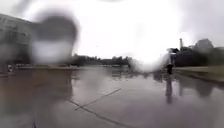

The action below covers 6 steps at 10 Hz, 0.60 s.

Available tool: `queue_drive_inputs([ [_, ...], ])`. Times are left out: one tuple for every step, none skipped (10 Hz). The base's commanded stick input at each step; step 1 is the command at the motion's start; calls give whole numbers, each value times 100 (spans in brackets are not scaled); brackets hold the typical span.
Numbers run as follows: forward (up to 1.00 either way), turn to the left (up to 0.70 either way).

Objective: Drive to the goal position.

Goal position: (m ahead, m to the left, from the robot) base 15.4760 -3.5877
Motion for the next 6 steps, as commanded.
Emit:
queue_drive_inputs([
  [70,0],
  [70,0],
  [70,0],
  [70,0],
  [70,0],
  [70,0],
])
